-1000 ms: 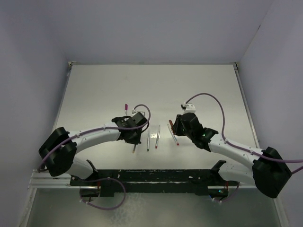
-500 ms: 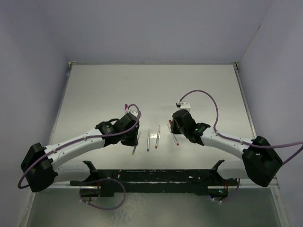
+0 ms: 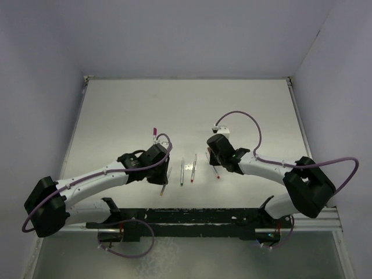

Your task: Insert the pens into the pen caps

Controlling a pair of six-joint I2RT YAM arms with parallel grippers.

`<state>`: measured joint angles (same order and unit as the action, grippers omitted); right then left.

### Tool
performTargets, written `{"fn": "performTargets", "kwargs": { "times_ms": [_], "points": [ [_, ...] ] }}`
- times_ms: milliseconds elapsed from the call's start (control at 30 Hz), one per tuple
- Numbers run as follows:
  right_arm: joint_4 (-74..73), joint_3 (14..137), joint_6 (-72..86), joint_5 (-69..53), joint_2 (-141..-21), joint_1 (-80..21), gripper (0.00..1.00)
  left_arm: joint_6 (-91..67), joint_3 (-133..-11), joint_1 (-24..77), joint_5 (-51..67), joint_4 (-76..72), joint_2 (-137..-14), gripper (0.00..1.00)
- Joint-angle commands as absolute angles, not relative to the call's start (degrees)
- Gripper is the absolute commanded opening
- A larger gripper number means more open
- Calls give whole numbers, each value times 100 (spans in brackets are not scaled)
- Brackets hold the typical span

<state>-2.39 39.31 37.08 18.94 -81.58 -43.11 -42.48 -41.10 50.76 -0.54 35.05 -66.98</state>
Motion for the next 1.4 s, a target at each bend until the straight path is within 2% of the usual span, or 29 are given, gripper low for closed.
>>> {"fn": "performTargets", "kwargs": {
  "times_ms": [0,467,933,1033,1167,1367],
  "points": [
    [-337,4217,3659,2218,-8246,-4317,18,-4280,-4044,5089,-30,3265,-6631,0],
    [-362,4390,3571,2328,-8703,-4238,22,-4223,-4054,5089,9,3118,-6826,0],
    [-290,4388,3653,2127,-8890,-4220,21,-4210,-4025,5089,0,3094,-6854,0],
    [-312,4362,3697,2120,-8895,-4223,16,-4210,-4016,5086,0,3083,-6860,0],
    [-387,4366,3753,2139,-8858,-4228,0,-4192,-4012,5089,9,3063,-6864,0],
    [-561,4380,3848,2176,-8301,-4226,0,-4136,-4028,5089,65,3028,-6886,0]
  ]
}}
